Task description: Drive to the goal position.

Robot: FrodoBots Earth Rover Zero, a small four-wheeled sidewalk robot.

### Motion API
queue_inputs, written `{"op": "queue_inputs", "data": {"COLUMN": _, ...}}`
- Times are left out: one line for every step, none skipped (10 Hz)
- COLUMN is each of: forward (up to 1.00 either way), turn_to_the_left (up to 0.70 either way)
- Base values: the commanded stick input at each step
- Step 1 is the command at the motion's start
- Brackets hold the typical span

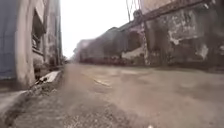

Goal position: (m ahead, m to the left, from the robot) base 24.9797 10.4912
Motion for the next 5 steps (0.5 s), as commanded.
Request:
{"op": "queue_inputs", "data": {"forward": 0.5, "turn_to_the_left": 0.0}}
{"op": "queue_inputs", "data": {"forward": 0.5, "turn_to_the_left": 0.0}}
{"op": "queue_inputs", "data": {"forward": 0.5, "turn_to_the_left": 0.0}}
{"op": "queue_inputs", "data": {"forward": 0.5, "turn_to_the_left": 0.0}}
{"op": "queue_inputs", "data": {"forward": 0.5, "turn_to_the_left": 0.0}}
